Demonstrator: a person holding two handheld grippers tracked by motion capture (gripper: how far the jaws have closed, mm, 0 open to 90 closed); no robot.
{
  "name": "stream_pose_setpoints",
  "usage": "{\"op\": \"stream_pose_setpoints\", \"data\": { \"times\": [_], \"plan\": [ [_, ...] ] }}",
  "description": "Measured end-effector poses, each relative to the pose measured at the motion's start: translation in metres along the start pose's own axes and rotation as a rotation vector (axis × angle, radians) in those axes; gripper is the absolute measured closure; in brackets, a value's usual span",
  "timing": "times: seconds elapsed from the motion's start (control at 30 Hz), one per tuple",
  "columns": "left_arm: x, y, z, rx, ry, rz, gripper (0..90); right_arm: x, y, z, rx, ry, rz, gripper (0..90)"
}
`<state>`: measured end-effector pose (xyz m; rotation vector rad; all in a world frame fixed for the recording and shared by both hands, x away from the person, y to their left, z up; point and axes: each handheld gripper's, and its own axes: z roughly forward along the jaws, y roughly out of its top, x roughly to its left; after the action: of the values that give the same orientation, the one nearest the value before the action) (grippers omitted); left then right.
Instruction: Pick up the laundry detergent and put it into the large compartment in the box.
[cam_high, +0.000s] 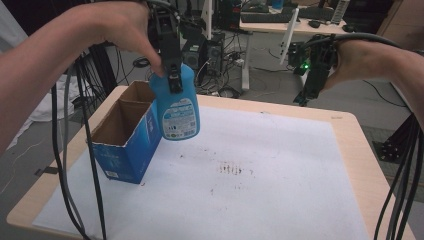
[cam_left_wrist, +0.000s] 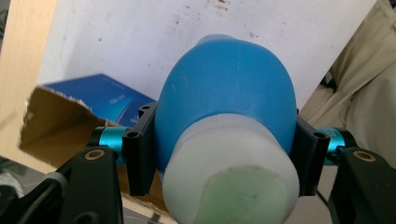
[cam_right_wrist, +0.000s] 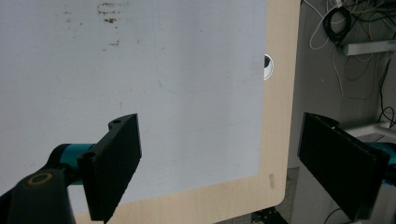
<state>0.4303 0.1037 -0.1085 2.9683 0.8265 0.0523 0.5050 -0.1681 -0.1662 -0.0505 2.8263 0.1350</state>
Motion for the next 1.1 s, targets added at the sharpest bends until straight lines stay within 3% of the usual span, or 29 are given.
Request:
{"op": "stream_pose_setpoints", "data": {
  "times": [0.53,0.9,1.1],
  "plan": [
    [0.030,-0.050,-0.018,-0.037,0.042,-0.218,37.9,0.001,0.000,0.000,0.006,-0.005,-0.005,12.8],
    [0.053,-0.087,-0.019,0.024,0.076,-0.330,37.9,0.002,0.001,0.002,0.010,-0.001,-0.005,12.8],
    [0.064,-0.102,-0.019,0.059,0.106,-0.364,37.9,0.001,0.002,0.004,0.011,0.000,-0.010,12.8]
  ]
}}
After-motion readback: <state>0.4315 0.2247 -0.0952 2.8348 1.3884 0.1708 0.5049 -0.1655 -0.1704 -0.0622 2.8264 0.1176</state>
